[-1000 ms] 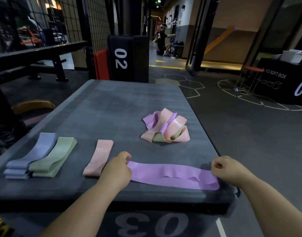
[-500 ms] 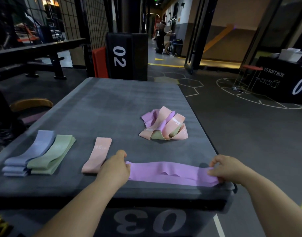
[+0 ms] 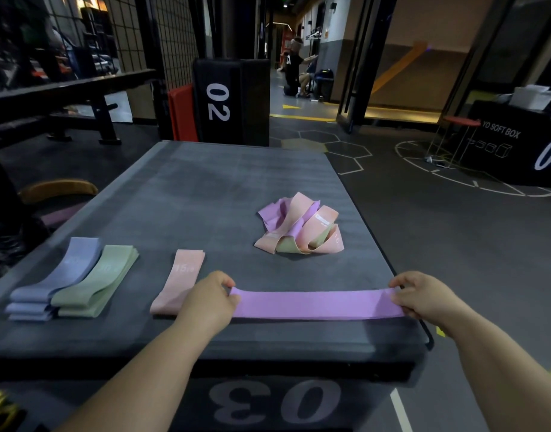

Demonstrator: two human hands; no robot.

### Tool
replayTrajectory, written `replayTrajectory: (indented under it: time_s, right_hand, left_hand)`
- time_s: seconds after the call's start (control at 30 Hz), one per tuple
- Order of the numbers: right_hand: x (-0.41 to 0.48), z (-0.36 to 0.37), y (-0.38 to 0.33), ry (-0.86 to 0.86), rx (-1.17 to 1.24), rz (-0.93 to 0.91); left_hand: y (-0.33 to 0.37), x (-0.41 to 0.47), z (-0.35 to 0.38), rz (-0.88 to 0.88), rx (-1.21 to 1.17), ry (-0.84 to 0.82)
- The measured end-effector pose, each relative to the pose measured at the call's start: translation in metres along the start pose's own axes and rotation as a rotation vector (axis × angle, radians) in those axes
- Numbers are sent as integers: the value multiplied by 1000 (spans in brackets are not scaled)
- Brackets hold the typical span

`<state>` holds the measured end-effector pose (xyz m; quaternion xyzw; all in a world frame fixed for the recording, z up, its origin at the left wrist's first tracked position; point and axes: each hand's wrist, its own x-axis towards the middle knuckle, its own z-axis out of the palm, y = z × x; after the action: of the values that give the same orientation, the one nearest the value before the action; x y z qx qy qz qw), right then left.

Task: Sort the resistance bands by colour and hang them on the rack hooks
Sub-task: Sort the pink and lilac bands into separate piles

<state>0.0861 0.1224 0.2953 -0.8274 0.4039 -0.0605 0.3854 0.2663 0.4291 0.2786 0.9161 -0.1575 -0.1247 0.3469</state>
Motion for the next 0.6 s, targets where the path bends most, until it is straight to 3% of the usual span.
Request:
replayTrajectory:
  time_s: [0.17,0.43,0.6]
  right_hand:
    - [3,9,0,54,-157,-44]
    - [-2,15,-10,-12,-73,-62]
    - [-4,27,-15,-23,-344,-91]
  left_hand:
    - [4,-5,-1,1,278,-24]
    - [24,-21,-24,-46,494,80]
    - [24,-26,-21,-23,565,6]
